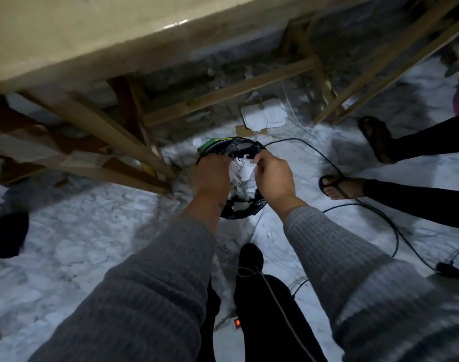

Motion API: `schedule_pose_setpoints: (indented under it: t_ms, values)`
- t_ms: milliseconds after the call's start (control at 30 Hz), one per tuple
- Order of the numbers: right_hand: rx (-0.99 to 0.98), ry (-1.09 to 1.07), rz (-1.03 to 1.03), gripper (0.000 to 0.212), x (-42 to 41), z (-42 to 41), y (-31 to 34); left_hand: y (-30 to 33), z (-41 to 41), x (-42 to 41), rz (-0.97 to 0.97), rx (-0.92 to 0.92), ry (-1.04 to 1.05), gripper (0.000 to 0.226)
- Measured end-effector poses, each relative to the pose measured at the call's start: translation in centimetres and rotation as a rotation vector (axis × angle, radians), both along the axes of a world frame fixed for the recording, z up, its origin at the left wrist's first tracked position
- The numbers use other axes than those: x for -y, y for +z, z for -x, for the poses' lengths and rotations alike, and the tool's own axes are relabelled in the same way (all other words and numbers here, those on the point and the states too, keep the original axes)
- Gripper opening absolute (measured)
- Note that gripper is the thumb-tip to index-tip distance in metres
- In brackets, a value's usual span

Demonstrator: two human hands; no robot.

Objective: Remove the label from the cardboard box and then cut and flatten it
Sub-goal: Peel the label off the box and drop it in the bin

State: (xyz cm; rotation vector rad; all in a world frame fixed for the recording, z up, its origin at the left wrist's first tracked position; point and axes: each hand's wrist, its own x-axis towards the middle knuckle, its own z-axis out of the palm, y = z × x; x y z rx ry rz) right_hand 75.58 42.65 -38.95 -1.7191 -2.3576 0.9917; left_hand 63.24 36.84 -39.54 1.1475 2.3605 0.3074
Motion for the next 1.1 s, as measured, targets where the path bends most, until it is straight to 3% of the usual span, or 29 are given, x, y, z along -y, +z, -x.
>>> schedule_pose_setpoints:
  t_ms: [167,267,333,433,600,833,967,1100]
  values:
    - [0.002,-0.047,0.04,0.027,-0.4,0.4,-8.1,-6.7,0.0,-0.4,0.12,-0.059,-0.027,0.034]
    - [0.026,-0.019,0.077,0.027,-0.4,0.3,-12.6,-10.6,0.0,-0.5,0.129,-0.018,-0.033,0.021]
    - [0.036,-0.021,0.114,0.028,-0.4,0.3,-14.7,-12.7,0.0,-0.5,0.129,0.021,-0.014,0.026]
    - [0.046,-0.041,0.167,0.024,-0.4,0.2,-16.3,-14.8,-0.2,-0.3,0.144,0.044,-0.04,0.028]
    - [0.062,-0.006,0.194,0.023,-0.4,0.2,-14.7,-15.3,-0.3,0.0,0.074,0.269,-0.027,0.022]
    - [0.14,0.05,0.207,0.02,-0.6,0.4,-5.6,-6.5,-0.2,-0.6,0.081,0.3,-0.061,0.019]
    - [0.21,0.151,0.225,0.025,-0.3,1.1,3.8,3.9,-0.1,0.0,0.119,0.347,-0.081,0.02]
    - [0.268,0.319,0.184,0.024,0.4,2.8,14.7,14.9,0.6,1.4,0.109,0.272,-0.065,0.027]
